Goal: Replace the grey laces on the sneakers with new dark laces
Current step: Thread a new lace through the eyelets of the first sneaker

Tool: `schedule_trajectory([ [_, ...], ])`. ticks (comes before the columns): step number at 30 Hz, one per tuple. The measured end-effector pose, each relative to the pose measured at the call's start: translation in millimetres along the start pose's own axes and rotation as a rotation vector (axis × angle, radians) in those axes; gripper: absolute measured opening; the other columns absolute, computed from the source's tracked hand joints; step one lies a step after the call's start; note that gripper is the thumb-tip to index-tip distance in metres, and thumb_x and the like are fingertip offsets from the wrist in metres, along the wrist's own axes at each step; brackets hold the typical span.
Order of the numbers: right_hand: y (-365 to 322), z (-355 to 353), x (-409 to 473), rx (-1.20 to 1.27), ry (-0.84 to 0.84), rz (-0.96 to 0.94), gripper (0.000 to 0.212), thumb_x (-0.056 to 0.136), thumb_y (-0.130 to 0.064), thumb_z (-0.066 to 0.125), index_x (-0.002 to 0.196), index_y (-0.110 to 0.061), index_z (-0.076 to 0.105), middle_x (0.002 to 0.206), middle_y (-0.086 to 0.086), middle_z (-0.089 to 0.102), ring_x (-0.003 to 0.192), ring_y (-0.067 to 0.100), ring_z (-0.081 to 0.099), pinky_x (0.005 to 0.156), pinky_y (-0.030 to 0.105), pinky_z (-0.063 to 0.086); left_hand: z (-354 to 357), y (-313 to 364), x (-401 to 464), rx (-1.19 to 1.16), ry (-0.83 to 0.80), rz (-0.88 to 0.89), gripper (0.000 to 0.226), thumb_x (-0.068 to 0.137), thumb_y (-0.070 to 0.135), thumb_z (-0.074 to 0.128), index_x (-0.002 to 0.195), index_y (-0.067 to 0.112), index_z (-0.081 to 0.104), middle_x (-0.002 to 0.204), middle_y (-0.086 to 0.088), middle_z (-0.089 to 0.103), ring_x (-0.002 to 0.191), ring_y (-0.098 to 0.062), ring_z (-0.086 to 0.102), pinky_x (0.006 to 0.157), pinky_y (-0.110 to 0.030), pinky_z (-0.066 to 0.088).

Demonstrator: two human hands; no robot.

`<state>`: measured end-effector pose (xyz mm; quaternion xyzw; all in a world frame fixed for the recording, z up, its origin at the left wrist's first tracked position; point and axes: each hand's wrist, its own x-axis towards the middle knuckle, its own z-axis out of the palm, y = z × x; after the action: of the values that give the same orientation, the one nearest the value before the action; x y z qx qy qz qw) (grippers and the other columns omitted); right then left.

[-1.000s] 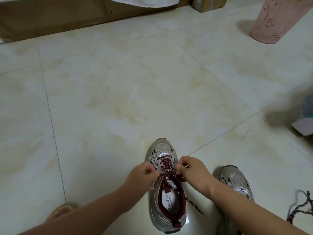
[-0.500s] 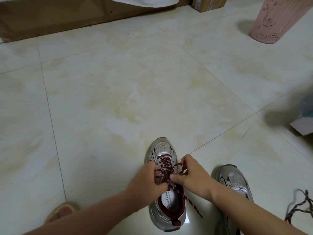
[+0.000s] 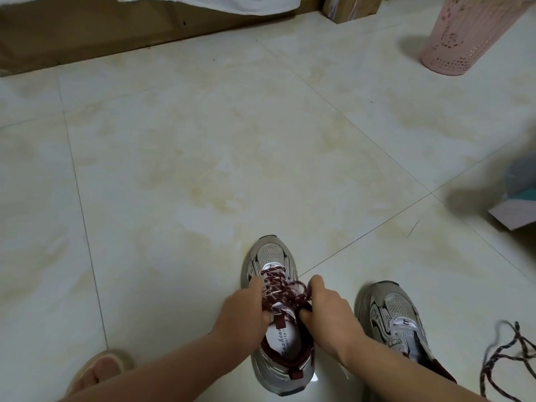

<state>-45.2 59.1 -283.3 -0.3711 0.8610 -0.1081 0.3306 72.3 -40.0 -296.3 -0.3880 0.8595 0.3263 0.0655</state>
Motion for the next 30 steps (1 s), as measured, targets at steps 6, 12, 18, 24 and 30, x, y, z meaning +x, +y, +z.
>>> schedule_trajectory([
  [6, 1, -3, -3, 0.043, -0.045, 0.023, 0.02, 0.087, -0.017, 0.047, 0.103, -0.017, 0.034, 0.092, 0.004, 0.057, 0.089, 0.027, 0.056, 0.068, 0.03, 0.036, -3, -2, 0, -0.02, -0.031, 0.049, 0.02, 0.084, 0.02, 0.052, 0.097, 0.022, 0.037, 0.09, 0.002, 0.059, 0.078, -0.019, 0.052, 0.066, -0.025, 0.035],
  [12, 0, -27, 1, 0.042, -0.28, -0.026, 0.042, 0.085, -0.015, 0.054, 0.125, -0.017, 0.042, 0.118, 0.004, 0.06, 0.101, 0.019, 0.055, 0.085, 0.026, 0.043, -13, -12, -8, -0.115, -0.011, 0.203, 0.025, 0.087, 0.038, 0.054, 0.108, 0.025, 0.049, 0.101, 0.011, 0.056, 0.09, -0.005, 0.055, 0.078, -0.018, 0.043],
  [18, -20, -19, 31, -0.001, 0.096, -0.14, 0.023, 0.092, -0.017, 0.048, 0.104, -0.021, 0.067, 0.107, 0.001, 0.065, 0.099, 0.019, 0.058, 0.08, 0.025, 0.04, -15, -10, 28, -0.052, 0.133, 0.15, 0.022, 0.095, 0.024, 0.044, 0.097, 0.016, 0.065, 0.092, 0.0, 0.059, 0.087, -0.015, 0.053, 0.074, -0.023, 0.037],
  [24, -28, -10, 43, -0.147, 0.109, -0.138, 0.021, 0.093, -0.021, 0.046, 0.105, -0.015, 0.063, 0.107, 0.006, 0.058, 0.1, 0.024, 0.055, 0.075, 0.028, 0.036, -13, 3, 41, 0.109, 0.097, 0.137, 0.02, 0.091, 0.029, 0.051, 0.102, 0.024, 0.068, 0.105, 0.0, 0.055, 0.098, -0.018, 0.054, 0.074, -0.022, 0.033],
  [30, -25, -7, 45, -0.164, 0.072, -0.114, 0.009, 0.092, -0.009, 0.04, 0.091, -0.016, 0.046, 0.109, 0.009, 0.056, 0.092, 0.027, 0.054, 0.069, 0.026, 0.03, -9, 6, 41, 0.088, 0.088, 0.155, 0.018, 0.088, 0.013, 0.045, 0.092, 0.008, 0.062, 0.098, -0.004, 0.051, 0.089, -0.023, 0.054, 0.077, -0.029, 0.039],
])
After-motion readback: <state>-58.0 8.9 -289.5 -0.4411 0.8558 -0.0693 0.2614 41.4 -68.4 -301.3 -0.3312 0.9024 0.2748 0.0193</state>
